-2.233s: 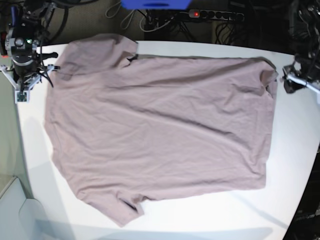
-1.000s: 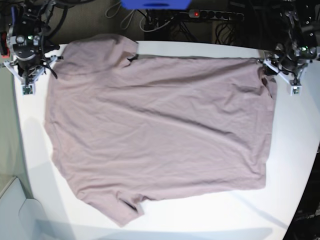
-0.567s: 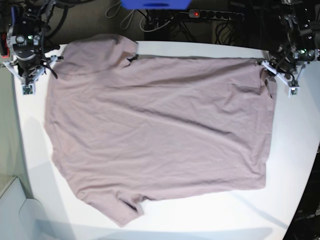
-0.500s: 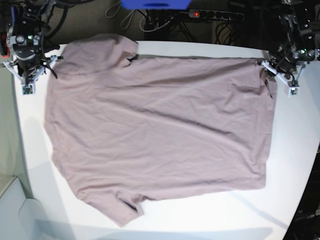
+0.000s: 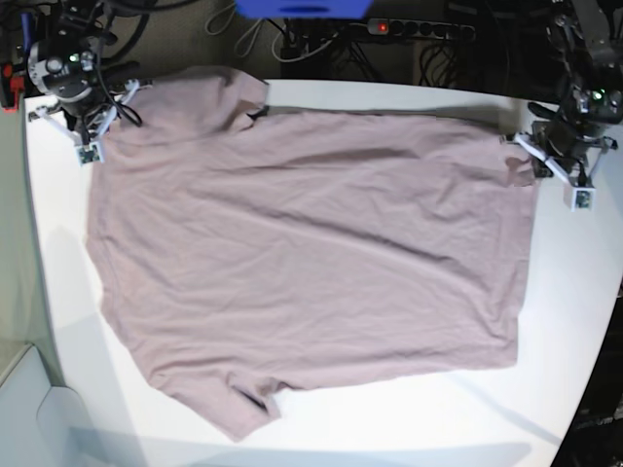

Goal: Layout the t-shirt on the table in an organized manner, then fold the t-shirt properly
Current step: 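Regrasp the collar corner with the right gripper while left holds shoulder, then lift the shoulder edge with both grippers and fold it over the shirt body, then lift the shirt with both grippers and pull it toward the robot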

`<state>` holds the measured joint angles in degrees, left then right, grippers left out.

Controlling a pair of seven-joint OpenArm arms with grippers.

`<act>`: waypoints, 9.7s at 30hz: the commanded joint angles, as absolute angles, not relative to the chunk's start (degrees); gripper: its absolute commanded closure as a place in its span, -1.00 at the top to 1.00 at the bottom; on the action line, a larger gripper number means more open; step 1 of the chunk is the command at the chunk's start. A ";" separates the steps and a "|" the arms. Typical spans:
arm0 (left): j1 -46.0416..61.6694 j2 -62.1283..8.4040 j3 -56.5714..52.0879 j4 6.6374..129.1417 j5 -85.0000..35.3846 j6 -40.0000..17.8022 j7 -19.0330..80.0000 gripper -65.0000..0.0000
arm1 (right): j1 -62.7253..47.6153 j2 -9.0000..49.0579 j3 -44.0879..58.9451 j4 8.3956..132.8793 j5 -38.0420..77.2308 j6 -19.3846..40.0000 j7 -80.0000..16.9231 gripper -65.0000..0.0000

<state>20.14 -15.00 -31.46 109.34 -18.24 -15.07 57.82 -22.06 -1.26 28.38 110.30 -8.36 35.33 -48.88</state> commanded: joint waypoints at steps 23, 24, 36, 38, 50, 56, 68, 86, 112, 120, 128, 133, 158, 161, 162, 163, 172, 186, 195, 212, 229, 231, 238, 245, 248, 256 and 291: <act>20.26 -13.49 -33.71 111.87 -18.24 -14.90 57.10 -1.00 | -21.76 -4.35 28.53 111.69 -8.22 40.00 -57.01 -0.43; 20.26 -13.49 -33.71 111.87 -18.24 -14.90 57.10 -1.00 | -21.67 -4.35 28.79 112.22 -8.22 40.00 -57.01 -0.40; 20.26 -13.49 -33.71 111.87 -18.15 -14.90 57.10 -1.00 | -19.21 -6.73 28.70 113.45 -8.22 40.00 -62.99 -0.38; 20.26 -13.49 -33.71 111.87 -18.24 -14.90 57.10 -1.00 | -19.30 -7.34 28.70 113.54 -8.22 40.00 -62.99 -0.38; 20.26 -13.49 -33.71 111.87 -18.15 -14.90 57.10 -1.00 | -19.56 -9.00 28.62 113.36 -8.22 40.00 -62.99 -0.15; 20.18 -13.49 -33.71 111.87 -18.07 -14.90 57.10 -1.00 | -19.56 -9.00 28.62 112.66 -8.13 40.00 -62.90 -0.16; 20.18 -13.49 -33.71 111.87 -17.98 -14.90 57.10 -1.00 | -19.21 -9.00 28.62 106.42 -8.13 40.00 -62.55 -0.16; 19.65 -13.49 -33.98 111.87 -18.33 -14.90 56.75 -1.00 | -18.59 -9.00 28.62 109.93 -8.13 40.00 -62.46 -1.00; 8.84 -13.41 -34.15 108.00 -18.24 -14.64 57.10 -1.00 | -2.42 -7.25 28.53 113.27 -8.40 40.00 -62.90 -1.00; 7.25 -13.41 -34.24 105.19 -18.24 -14.64 56.66 -1.00 | 1.98 -6.81 28.44 112.92 -8.40 40.00 -62.64 -1.00; 4.26 -13.41 -37.93 103.08 -18.33 -14.81 57.10 -1.00 | 6.02 -5.41 28.44 107.74 -8.40 40.00 -62.46 -1.00; 3.30 -13.41 -39.34 103.43 -18.33 -14.90 57.10 -1.00 | 7.25 -4.26 28.44 105.89 -8.40 40.00 -62.46 -1.00; -6.55 -13.85 -38.99 85.67 -17.89 -14.90 56.57 -1.00 | 9.89 -3.21 24.40 96.31 -8.40 40.00 -57.54 -1.00; -7.78 -13.85 -38.99 83.38 -17.89 -14.90 56.57 -1.00 | 9.98 -3.12 24.48 94.64 -8.40 40.00 -56.31 -1.00; -8.04 -13.85 -39.08 83.03 -17.89 -14.90 56.57 -1.00 | 9.98 -2.77 24.48 94.37 -8.40 40.00 -55.87 -1.00; -8.40 -13.85 -39.08 82.77 -17.89 -14.90 56.57 -1.00 | 10.07 -2.51 24.48 94.37 -8.40 40.00 -55.52 -1.00; -10.42 -13.85 -39.34 82.95 -17.89 -14.90 56.48 -1.00 | 14.81 -1.45 24.48 94.55 -8.40 40.00 -55.78 -1.00; -11.38 -13.93 -39.34 82.59 -17.89 -14.90 56.48 -1.00 | 18.15 -1.27 24.40 87.96 -8.40 40.00 -55.08 -1.00; -11.65 -14.11 -38.90 79.43 -17.80 -14.90 56.66 -0.89 | 18.68 -0.04 24.40 85.67 -8.40 40.00 -55.08 -0.77; -10.07 -16.31 -36.09 77.58 -18.33 -14.99 56.66 0.65 | 11.91 2.42 24.84 98.24 -8.40 40.00 -55.78 -0.11; -6.37 -16.13 -35.65 72.22 -17.89 -14.99 51.30 0.52 | 3.03 2.42 26.51 102.11 -8.40 40.00 -55.16 -0.11; -6.37 -16.04 -35.65 72.13 -17.89 -14.99 51.30 0.22 | 3.21 2.42 28.79 102.11 -8.40 40.00 -55.16 -0.11; -6.46 -16.04 -35.74 68.79 -18.24 -14.99 49.54 -0.88 | 3.21 3.65 30.64 101.23 -8.40 40.00 -55.08 -0.10; -6.46 -16.04 -35.74 68.79 -18.15 -14.99 49.19 -0.99 | 4.35 3.74 30.81 94.02 -8.40 40.00 -51.12 -0.10; -6.37 -16.04 -35.74 69.05 -17.98 -14.99 49.27 -0.99 | 4.53 3.74 30.73 92.00 -8.40 40.00 -49.63 -0.10; -6.20 -16.22 -36.00 69.14 -17.98 -14.99 49.27 -0.99 | 5.67 3.65 30.55 89.80 -8.31 40.00 -49.54 -0.11; -13.93 -18.15 -35.65 90.15 -17.89 -14.99 64.57 -0.99 | 11.21 9.36 19.30 108.62 -8.40 40.00 -58.68 -1.00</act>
